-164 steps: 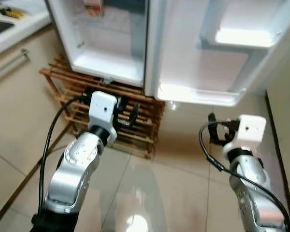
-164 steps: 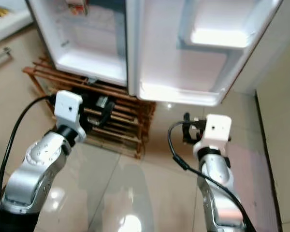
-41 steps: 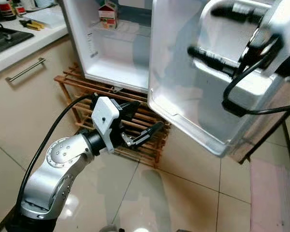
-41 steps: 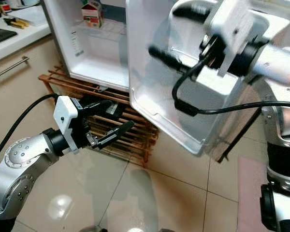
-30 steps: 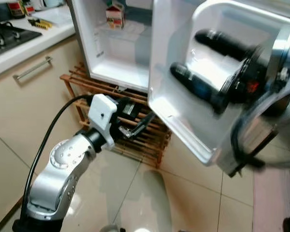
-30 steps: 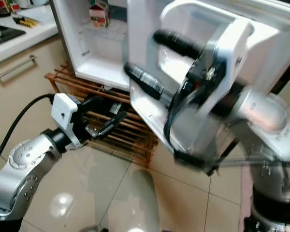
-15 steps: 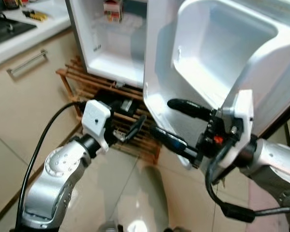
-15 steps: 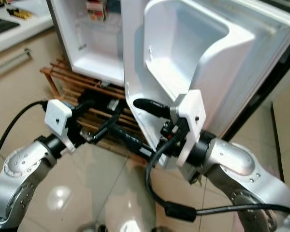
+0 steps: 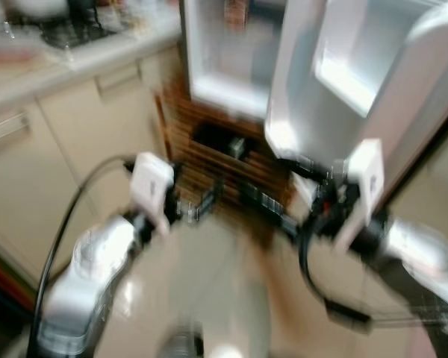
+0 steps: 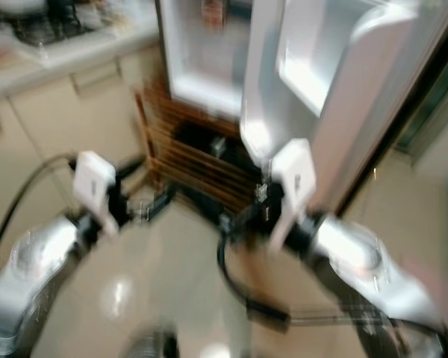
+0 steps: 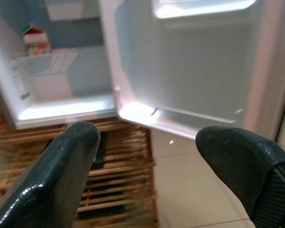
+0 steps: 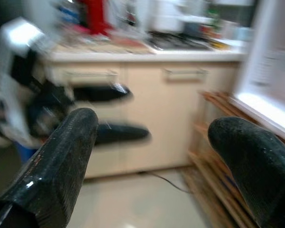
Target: Restocking fridge
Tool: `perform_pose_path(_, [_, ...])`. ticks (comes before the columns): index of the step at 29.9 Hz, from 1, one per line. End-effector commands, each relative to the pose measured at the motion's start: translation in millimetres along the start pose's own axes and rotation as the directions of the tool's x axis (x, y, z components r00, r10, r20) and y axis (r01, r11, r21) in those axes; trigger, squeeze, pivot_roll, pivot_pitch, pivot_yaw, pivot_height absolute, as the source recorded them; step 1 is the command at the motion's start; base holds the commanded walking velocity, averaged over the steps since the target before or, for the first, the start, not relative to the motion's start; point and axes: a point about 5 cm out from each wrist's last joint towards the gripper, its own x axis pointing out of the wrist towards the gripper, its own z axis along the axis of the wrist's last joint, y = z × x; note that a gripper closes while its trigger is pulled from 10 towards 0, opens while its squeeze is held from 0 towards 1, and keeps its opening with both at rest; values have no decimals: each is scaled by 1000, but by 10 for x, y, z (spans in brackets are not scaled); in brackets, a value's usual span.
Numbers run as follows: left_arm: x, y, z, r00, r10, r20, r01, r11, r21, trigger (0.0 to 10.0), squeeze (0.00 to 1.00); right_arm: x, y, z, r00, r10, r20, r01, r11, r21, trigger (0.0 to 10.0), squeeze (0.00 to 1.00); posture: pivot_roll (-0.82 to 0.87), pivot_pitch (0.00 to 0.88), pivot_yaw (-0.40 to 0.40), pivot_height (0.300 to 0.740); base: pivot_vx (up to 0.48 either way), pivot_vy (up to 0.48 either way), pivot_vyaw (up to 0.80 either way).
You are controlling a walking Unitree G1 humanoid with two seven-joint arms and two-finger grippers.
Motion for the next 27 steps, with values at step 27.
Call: perform_pose_path(27, [56, 70, -222, 972, 214, -92, -219, 974, -50, 10000, 0, -307, -408, -1038, 728, -608, -317, 626, 778, -55, 10000, 0, -26, 36, -38, 740, 0, 0, -447])
